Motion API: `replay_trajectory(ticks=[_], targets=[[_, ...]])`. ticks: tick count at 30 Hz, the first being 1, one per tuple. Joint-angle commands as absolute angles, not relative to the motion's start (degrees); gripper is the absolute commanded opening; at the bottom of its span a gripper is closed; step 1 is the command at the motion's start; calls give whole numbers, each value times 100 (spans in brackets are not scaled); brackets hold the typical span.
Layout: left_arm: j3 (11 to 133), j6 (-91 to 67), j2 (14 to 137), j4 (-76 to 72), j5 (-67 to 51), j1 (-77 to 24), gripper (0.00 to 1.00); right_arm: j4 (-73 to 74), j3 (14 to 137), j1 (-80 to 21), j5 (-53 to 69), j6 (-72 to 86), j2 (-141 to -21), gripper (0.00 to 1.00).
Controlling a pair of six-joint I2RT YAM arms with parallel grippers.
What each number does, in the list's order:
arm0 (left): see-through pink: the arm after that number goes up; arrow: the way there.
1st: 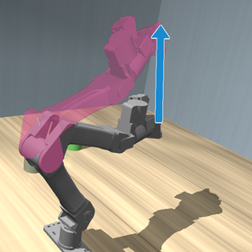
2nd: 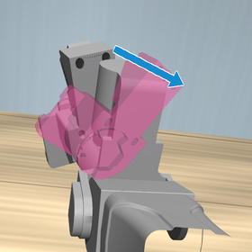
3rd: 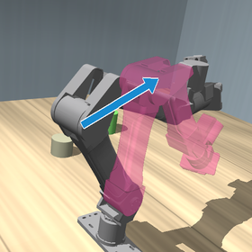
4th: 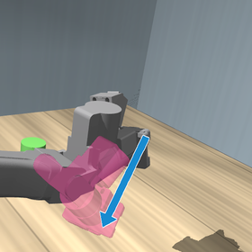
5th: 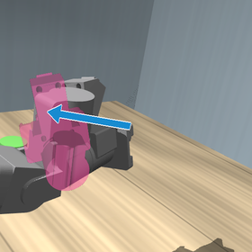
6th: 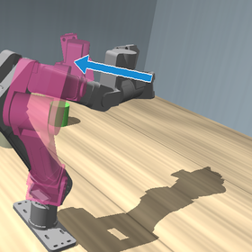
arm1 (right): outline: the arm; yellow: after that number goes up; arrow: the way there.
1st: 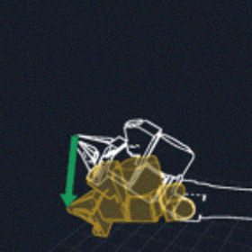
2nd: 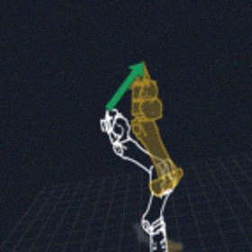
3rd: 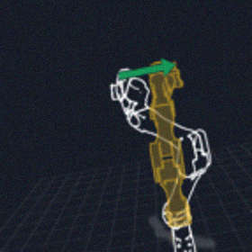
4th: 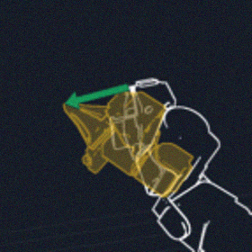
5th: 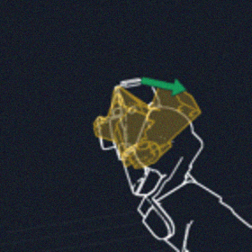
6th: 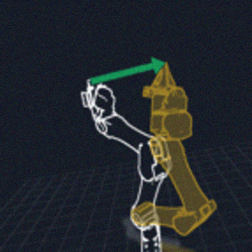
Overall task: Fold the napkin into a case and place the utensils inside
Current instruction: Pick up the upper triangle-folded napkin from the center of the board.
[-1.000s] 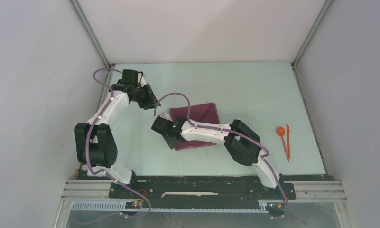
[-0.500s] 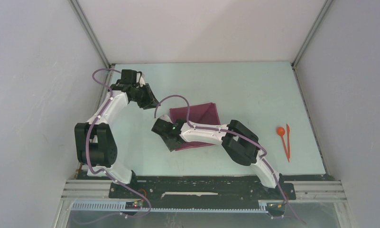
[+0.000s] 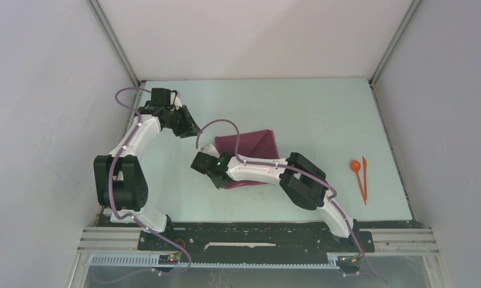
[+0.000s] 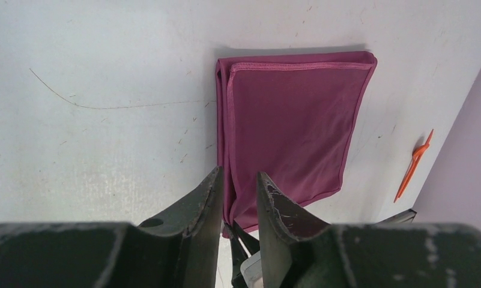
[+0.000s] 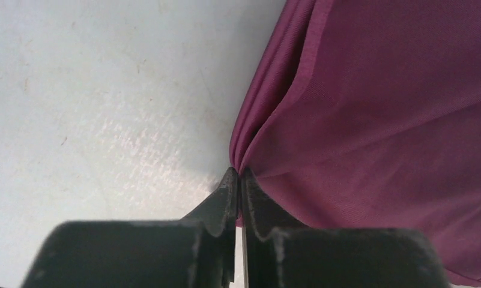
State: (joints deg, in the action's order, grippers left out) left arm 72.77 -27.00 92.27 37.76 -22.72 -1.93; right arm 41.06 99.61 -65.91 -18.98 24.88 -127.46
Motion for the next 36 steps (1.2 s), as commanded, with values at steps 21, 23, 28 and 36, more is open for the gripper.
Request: replay_trajectory(ticks=[21, 23, 28, 36], targets=[[4746, -5643, 9307, -113, -3785, 99, 99, 1702, 7617, -5392, 720, 3002, -10339, 0], [4596, -5952, 9490, -686, -3838, -98, 99, 1708, 7557, -5360, 746, 2959, -10302, 0], [4475, -6653, 9983, -1628, -3810, -500, 100, 1705, 7464, -5318, 770, 2870, -10261, 0], [4488, -6547, 10152, -1408, -3239, -608, 85, 1657, 7425, -5250, 854, 2821, -10179, 0]])
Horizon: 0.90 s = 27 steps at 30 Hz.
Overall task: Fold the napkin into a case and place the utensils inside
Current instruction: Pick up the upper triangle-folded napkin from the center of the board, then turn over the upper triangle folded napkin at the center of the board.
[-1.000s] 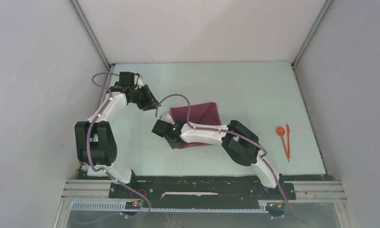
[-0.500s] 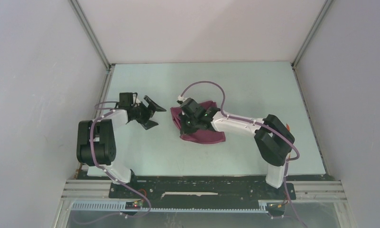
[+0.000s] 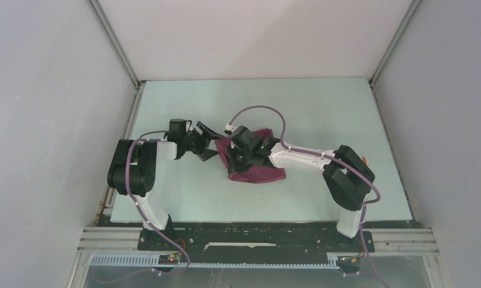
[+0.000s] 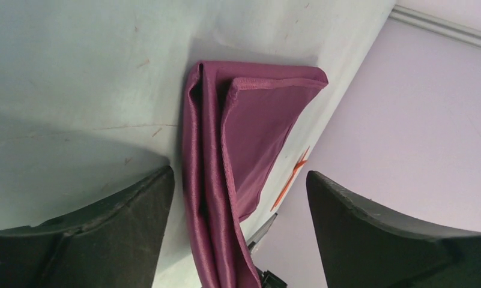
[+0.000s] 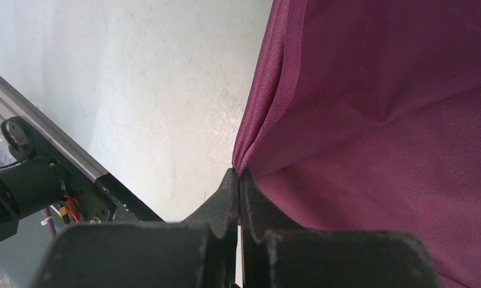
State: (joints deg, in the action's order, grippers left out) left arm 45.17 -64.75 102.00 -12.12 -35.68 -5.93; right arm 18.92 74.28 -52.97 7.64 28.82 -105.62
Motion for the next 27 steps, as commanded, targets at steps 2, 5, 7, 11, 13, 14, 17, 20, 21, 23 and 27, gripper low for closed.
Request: replay_trajectory(ticks=[2, 5, 7, 11, 13, 14, 17, 20, 21, 23, 27], targets=[[4463, -6506, 10215, -1412, -3178, -625, 77, 1650, 7426, -5232, 866, 2821, -10154, 0], [4476, -6565, 10421, -1572, -3173, -639, 65, 1658, 7424, -5214, 879, 2794, -10113, 0], [4537, -6580, 10511, -1671, -3180, -642, 62, 1661, 7422, -5205, 906, 2781, -10112, 0], [4643, -6529, 10521, -1696, -3147, -642, 53, 1693, 7422, -5194, 919, 2739, -10094, 0], [4670, -6499, 10480, -1643, -3100, -648, 50, 1736, 7422, -5209, 900, 2722, -10097, 0], [4689, -6477, 10459, -1596, -3077, -640, 46, 1756, 7416, -5212, 893, 2709, -10097, 0], [4694, -6452, 10448, -1554, -3034, -647, 39, 1741, 7362, -5229, 910, 2714, -10080, 0], [4673, -6454, 10475, -1559, -3027, -628, 30, 1770, 7348, -5246, 918, 2707, -10074, 0], [4663, -6456, 10463, -1559, -3016, -612, 27, 1779, 7351, -5255, 929, 2693, -10075, 0], [4654, -6390, 10335, -1477, -2973, -565, 18, 1815, 7349, -5304, 913, 2671, -10062, 0], [4607, -5823, 9617, -594, -2653, -354, 3, 1950, 7349, -5515, 875, 2578, -9997, 0]])
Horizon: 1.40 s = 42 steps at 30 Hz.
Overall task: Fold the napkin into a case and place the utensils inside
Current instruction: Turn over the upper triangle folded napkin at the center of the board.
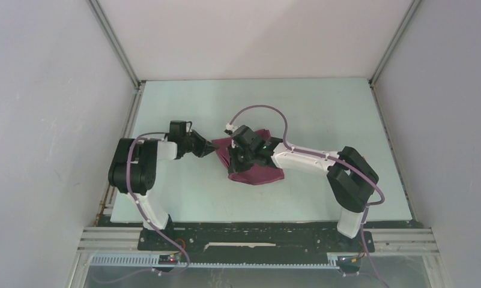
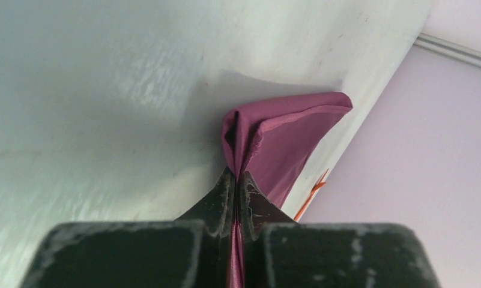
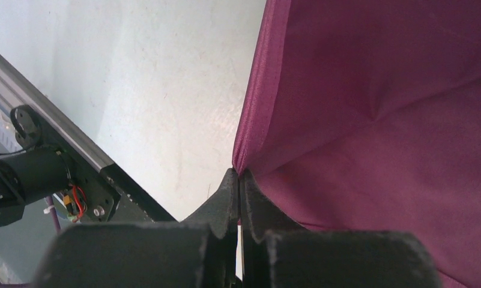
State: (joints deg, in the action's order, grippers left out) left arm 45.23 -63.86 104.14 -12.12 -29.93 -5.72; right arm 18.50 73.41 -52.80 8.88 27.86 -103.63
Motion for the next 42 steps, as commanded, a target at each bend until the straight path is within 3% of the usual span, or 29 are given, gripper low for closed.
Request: replay_trajectory(ticks=[1, 10, 16, 19, 25, 31, 35, 42], targets=[[4523, -5788, 9390, -526, -2728, -242, 1, 1972, 7348, -5597, 889, 2551, -9987, 0], [5048, -4211, 6993, 2901, -2539, 1437, 0, 2264, 8511, -6785, 1454, 2424, -10358, 0], [6187, -3731, 5229, 4773, -539, 1609, 0, 1393, 9374, -7385, 3406, 2732, -10457, 0], [6554, -3785, 5077, 4936, -179, 1555, 0, 7, 8638, -7143, 4207, 3592, -10164, 0], [6176, -4128, 6235, 3692, -163, 438, 0, -2420, 6586, -6207, 4865, 5056, -10159, 0], [6755, -4445, 8970, 2471, 321, -804, 0, -3908, 4965, -5242, 5217, 5278, -10720, 0], [7623, -4515, 10403, 2231, 420, -1323, 0, -3936, 4397, -4774, 5251, 4927, -10946, 0], [8710, -4453, 11549, 2293, 59, -1814, 0, -3275, 4001, -4313, 4984, 4410, -11030, 0]])
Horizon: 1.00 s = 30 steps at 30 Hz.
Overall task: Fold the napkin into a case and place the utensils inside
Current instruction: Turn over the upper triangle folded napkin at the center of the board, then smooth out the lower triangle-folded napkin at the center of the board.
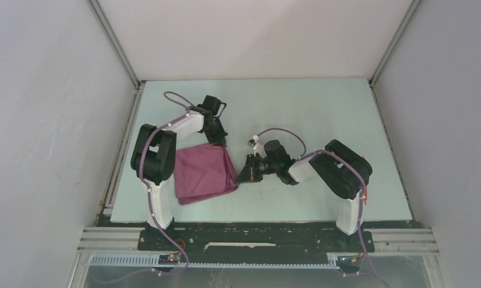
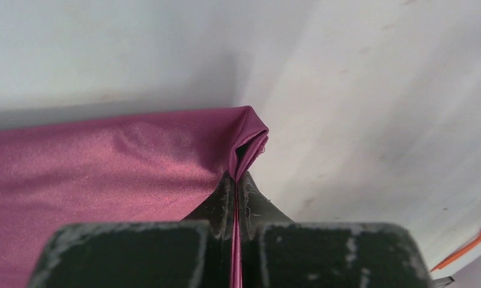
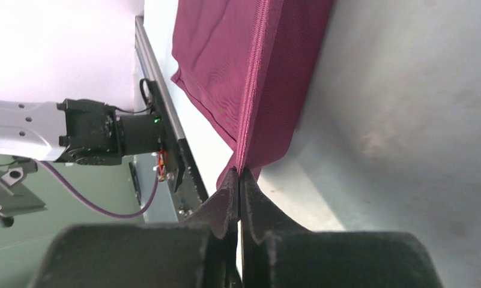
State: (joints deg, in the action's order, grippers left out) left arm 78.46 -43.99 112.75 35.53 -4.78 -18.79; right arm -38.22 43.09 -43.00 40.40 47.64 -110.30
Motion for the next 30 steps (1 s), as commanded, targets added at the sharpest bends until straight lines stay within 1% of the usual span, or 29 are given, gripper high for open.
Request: replay_trajectory(ticks=[1, 2, 3, 4, 5, 6, 7, 8, 9, 11, 13, 15, 18, 20, 22, 26, 27, 30], targets=[[8855, -4429, 11676, 2337, -153, -1859, 1, -3167, 3987, -4275, 4927, 4344, -11013, 0], [8973, -4381, 11787, 2403, -229, -1908, 6, -2984, 3982, -4222, 4842, 4277, -10963, 0], [9088, -4316, 11836, 2492, -240, -1967, 14, -2814, 3982, -4185, 4769, 4210, -10892, 2], [9177, -4224, 11848, 2578, -219, -2015, 24, -2556, 3974, -4153, 4572, 4141, -10746, 11], [9267, -4083, 11814, 2684, -227, -2061, 34, -2197, 3959, -4111, 4289, 4073, -10566, 26], [9385, -3946, 11757, 2834, -235, -2110, 43, -1883, 3948, -4081, 4074, 4040, -10348, 37], [9507, -3814, 11651, 3032, -227, -2148, 61, -1515, 3915, -4036, 3863, 4046, -10112, 45], [9618, -3649, 11499, 3211, -272, -2183, 71, -1266, 3854, -3993, 3649, 4042, -9854, 51], [9695, -3486, 11270, 3371, -292, -2219, 73, -998, 3828, -3974, 3432, 3981, -9601, 55], [9636, -3203, 10705, 3685, -163, -2293, 77, -541, 3808, -3940, 3206, 3848, -9210, 58], [9332, -2982, 10000, 3916, -155, -2353, 79, -518, 3702, -3861, 3250, 3810, -9003, 58], [8678, -2931, 9455, 4013, -294, -2404, 79, -581, 3681, -3814, 3287, 3787, -9038, 56], [7392, -3142, 8730, 3853, -483, -2682, 72, -919, 3707, -3752, 3382, 3916, -9232, 54], [6635, -3403, 8395, 3610, -486, -3053, 73, -1251, 3702, -3727, 3459, 4144, -9398, 53], [6117, -3624, 8219, 3386, -375, -3559, 76, -1596, 3713, -3725, 3571, 4376, -9571, 54], [5759, -3977, 8475, 3196, -32, -4384, 75, -2103, 3717, -3705, 3784, 4698, -9925, 52], [5746, -4030, 8616, 3210, -19, -4501, 70, -2182, 3717, -3701, 3837, 4749, -9999, 51], [5640, -4215, 8837, 3229, 282, -4734, 51, -2464, 3721, -3688, 3945, 4869, -10239, 45]])
